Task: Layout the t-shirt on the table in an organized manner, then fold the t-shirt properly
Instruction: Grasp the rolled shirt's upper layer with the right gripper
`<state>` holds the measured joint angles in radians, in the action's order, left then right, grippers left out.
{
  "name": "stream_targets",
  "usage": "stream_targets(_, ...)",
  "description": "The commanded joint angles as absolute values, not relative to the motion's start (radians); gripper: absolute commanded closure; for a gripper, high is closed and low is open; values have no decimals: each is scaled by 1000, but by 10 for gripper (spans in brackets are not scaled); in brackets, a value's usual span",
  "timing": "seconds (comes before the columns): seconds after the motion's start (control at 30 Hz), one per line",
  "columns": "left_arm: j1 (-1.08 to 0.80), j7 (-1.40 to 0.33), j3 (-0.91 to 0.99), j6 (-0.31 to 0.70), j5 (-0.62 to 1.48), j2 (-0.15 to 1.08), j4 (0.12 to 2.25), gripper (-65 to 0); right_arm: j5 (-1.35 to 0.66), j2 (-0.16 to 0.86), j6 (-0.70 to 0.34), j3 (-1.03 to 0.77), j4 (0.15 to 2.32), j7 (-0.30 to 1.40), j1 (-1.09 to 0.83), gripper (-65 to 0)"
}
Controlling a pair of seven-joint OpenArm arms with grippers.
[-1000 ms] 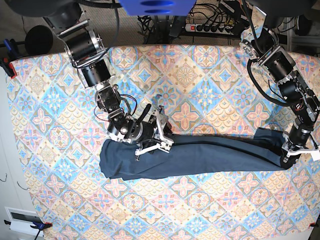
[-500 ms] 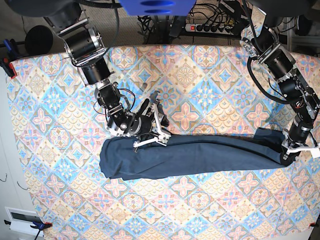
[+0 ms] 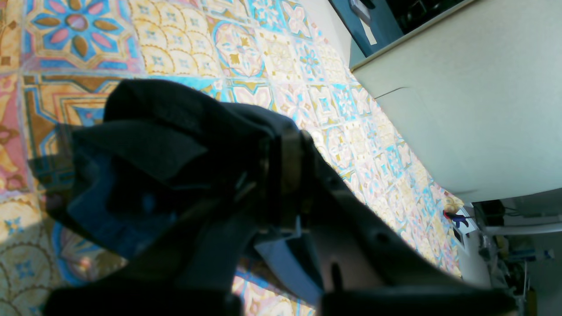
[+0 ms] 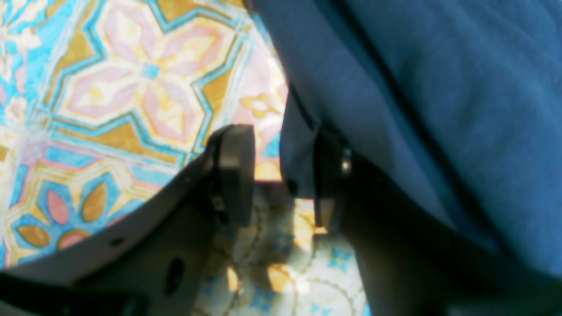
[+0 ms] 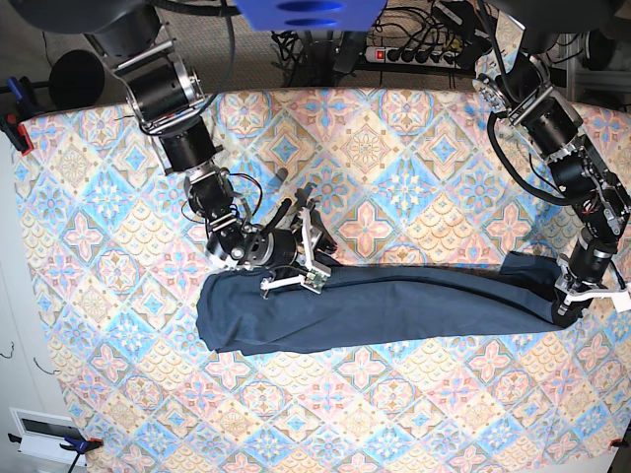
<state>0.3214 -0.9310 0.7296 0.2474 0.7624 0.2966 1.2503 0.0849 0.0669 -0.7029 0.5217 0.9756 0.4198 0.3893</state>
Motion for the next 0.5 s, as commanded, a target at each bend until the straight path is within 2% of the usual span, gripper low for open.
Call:
stream_targets(0.0,346,-909,730,260,785,317,1270,0,113,73,-698,521,975,452,401,-224)
stream_targets(0.13,346,-909,730,260,786,317,1270,0,113,76,-698,521,975,450,404,-203)
stream_targets(0.37,346,-924,730,262,786,317,1271,0,113,99,-698,521,980,456,435,-2)
stream_targets(0.47,346,-934,731,262,788,317,1271,0,113,120,-698,519,1012,460,433,-5)
